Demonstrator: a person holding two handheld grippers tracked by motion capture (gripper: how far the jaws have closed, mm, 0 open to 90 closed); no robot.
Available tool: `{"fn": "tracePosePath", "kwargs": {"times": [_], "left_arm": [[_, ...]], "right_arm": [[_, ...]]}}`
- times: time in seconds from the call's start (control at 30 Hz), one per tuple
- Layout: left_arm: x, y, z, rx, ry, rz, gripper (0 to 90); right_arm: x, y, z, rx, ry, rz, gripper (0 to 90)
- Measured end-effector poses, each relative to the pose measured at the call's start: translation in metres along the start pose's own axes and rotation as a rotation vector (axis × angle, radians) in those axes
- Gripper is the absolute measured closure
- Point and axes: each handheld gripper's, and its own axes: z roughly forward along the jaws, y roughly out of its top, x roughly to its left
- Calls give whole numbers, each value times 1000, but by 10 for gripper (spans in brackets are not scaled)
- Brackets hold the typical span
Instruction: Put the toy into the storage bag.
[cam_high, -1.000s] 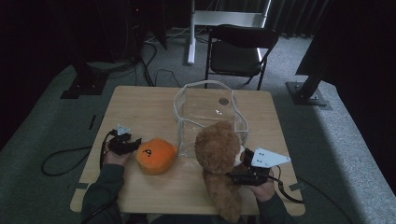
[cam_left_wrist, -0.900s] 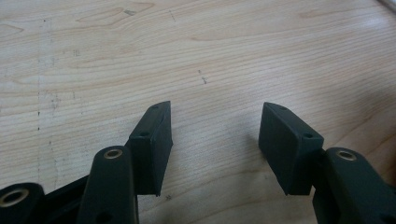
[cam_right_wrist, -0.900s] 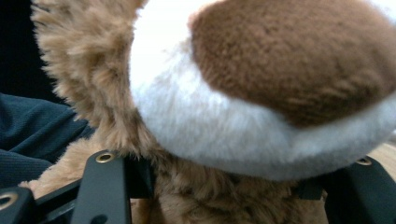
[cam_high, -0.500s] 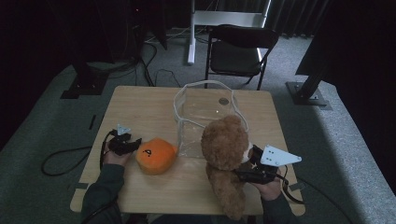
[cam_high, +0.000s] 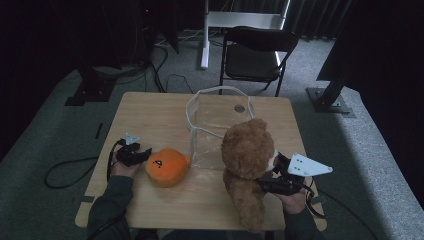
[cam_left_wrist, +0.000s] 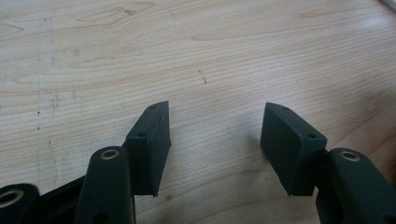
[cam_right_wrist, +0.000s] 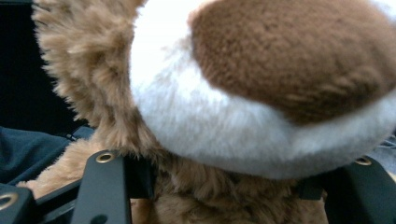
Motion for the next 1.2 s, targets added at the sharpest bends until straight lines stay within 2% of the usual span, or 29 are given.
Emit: {"fn": "tracePosePath", "kwargs": {"times": [0.23, 0.47, 1.2], "left_arm": [[0, 0, 0, 0, 0, 0, 430], [0, 0, 0, 0, 0, -1, 429], [0, 0, 0, 0, 2, -1, 429]], "right_arm": [[-5, 13, -9, -33, -16, -20, 386], [-11, 26, -15, -43, -29, -41, 386], [-24, 50, -40, -99, -110, -82, 386]]}}
